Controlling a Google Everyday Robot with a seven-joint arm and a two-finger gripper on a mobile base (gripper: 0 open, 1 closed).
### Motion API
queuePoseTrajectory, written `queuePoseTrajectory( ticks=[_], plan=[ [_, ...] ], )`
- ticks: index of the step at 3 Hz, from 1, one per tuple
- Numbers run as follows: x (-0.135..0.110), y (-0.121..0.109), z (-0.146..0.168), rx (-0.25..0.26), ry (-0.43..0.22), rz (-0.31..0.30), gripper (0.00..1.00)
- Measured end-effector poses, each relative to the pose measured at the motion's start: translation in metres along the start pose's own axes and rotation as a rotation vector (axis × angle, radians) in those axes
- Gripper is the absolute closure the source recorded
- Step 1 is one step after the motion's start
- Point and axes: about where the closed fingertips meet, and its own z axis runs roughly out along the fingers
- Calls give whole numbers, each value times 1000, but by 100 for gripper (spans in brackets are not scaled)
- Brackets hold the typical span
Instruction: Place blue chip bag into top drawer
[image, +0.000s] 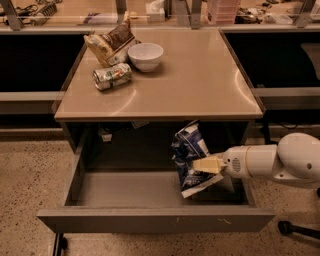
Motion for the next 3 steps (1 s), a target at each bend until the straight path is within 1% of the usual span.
queuePoseTrajectory(
  ticks=[1,2,3],
  plan=[
    [13,-9,7,10,16,26,100],
    [20,-14,11,12,33,40,100],
    [20,-14,11,12,33,40,82]
  ],
)
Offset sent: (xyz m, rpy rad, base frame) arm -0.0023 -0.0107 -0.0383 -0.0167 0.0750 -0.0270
